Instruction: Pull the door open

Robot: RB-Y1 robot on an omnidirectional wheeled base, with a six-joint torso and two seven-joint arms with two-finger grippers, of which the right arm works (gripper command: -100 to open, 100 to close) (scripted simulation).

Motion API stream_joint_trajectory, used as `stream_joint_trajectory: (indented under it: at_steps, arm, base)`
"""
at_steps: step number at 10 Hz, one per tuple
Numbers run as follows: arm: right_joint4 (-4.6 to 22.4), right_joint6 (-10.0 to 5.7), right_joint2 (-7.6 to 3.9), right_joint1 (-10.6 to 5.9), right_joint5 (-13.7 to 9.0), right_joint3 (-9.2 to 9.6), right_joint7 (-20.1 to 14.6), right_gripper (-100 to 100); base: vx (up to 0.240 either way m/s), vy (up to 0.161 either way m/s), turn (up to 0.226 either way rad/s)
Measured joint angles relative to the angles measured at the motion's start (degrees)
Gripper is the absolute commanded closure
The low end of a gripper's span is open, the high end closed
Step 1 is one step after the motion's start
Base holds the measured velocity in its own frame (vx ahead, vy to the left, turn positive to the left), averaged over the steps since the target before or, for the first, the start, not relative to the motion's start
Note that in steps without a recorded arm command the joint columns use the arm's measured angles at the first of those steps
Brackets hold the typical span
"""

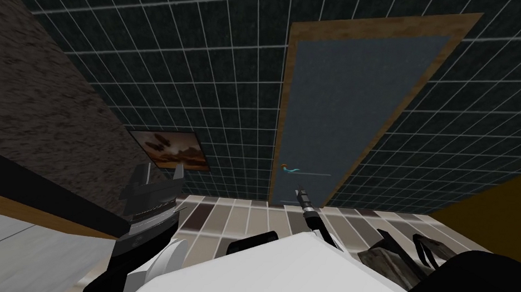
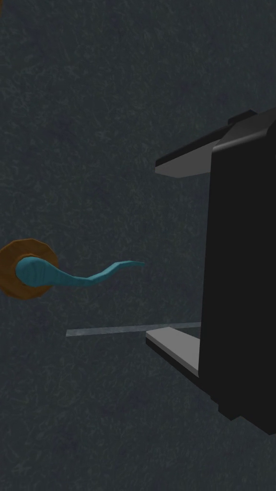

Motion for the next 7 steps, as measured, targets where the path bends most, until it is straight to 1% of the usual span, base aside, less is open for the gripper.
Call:
stream_joint_trajectory:
  at_steps: [1,3,4,5,6,7]
  arm:
    - [1.33,-0.33,-0.43,-0.11,-0.25,-0.07,-0.24,-100]
    - [3.12,-0.67,-0.86,-0.09,-0.63,-0.16,-0.48,-100]
    - [4.44,-1.01,-1.04,-0.38,-0.79,-0.18,-0.6,-100]
    - [4.59,-1.1,-1.06,-0.44,-0.8,-0.18,-0.63,-100]
    - [6.06,-1.54,-1.45,-1.07,-0.98,-0.57,-0.95,-100]
    - [6.26,-1.39,-2.08,-1.1,-1.33,-1.26,-1.44,-100]
  base:
    - [0.163,-0.025,0.026]
    - [0.172,-0.028,0.029]
    - [0.073,-0.01,0.006]
    - [0.102,-0.003,0.132]
    - [0.211,-0.011,0.168]
    - [0.216,-0.012,0.148]
